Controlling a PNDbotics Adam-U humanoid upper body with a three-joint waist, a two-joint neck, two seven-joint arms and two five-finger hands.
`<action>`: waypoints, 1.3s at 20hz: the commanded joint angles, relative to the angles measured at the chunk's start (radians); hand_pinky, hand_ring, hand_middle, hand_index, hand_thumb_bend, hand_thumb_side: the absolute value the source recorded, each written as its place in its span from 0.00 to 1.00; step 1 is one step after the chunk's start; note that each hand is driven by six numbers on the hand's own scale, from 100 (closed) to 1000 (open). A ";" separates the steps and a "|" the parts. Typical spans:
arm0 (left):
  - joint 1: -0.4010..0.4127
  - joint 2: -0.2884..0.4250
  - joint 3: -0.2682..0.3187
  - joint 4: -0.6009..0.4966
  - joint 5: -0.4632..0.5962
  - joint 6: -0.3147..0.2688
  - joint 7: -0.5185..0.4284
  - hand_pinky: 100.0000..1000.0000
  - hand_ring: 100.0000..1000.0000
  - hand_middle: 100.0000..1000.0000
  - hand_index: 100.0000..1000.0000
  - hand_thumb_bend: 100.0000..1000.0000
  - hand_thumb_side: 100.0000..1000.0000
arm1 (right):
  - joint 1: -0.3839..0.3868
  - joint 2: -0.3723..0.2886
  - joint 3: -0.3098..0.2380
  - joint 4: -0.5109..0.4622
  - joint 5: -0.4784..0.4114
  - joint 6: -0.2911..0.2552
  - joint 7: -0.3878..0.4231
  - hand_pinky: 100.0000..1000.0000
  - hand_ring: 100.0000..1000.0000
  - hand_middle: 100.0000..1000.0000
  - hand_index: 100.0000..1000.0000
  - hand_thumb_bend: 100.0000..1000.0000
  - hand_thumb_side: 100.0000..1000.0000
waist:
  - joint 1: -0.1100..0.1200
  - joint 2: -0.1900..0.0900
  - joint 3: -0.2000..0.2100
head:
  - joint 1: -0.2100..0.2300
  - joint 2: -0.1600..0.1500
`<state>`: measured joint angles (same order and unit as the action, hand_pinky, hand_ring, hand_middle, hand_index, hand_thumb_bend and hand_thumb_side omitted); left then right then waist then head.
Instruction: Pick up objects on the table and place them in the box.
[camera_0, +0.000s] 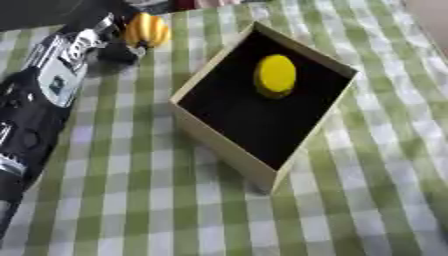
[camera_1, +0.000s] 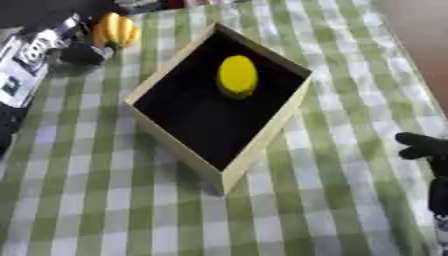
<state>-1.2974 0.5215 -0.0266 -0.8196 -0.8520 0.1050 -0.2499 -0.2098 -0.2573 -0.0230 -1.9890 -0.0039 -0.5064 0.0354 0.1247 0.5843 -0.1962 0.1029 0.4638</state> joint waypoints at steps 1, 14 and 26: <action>-0.021 0.012 0.002 -0.015 0.001 0.014 0.036 0.66 0.60 0.48 0.60 0.00 0.14 | 0.001 -0.002 0.000 -0.011 0.004 0.006 -0.008 0.87 0.76 0.55 0.74 0.00 0.52 | -0.004 -0.024 -0.002 | 0.000 -0.008; -0.003 0.009 -0.041 -0.105 0.073 0.041 0.074 0.62 0.56 0.48 0.59 0.00 0.10 | 0.022 -0.005 -0.005 -0.011 -0.001 0.011 -0.017 0.87 0.76 0.55 0.74 0.00 0.52 | -0.021 -0.057 0.016 | -0.018 0.034; 0.062 0.026 -0.140 -0.383 0.145 0.031 0.034 0.61 0.55 0.49 0.60 0.00 0.16 | 0.052 -0.020 -0.017 -0.011 -0.030 0.009 -0.028 0.87 0.76 0.55 0.74 0.00 0.51 | -0.034 -0.126 0.028 | -0.049 0.080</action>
<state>-1.2201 0.5114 -0.1568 -1.1452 -0.7247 0.1426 -0.2050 -0.1564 -0.2548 -0.0309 -1.9890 -0.0239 -0.4963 0.0119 0.0962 0.4889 -0.1687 0.0586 0.5388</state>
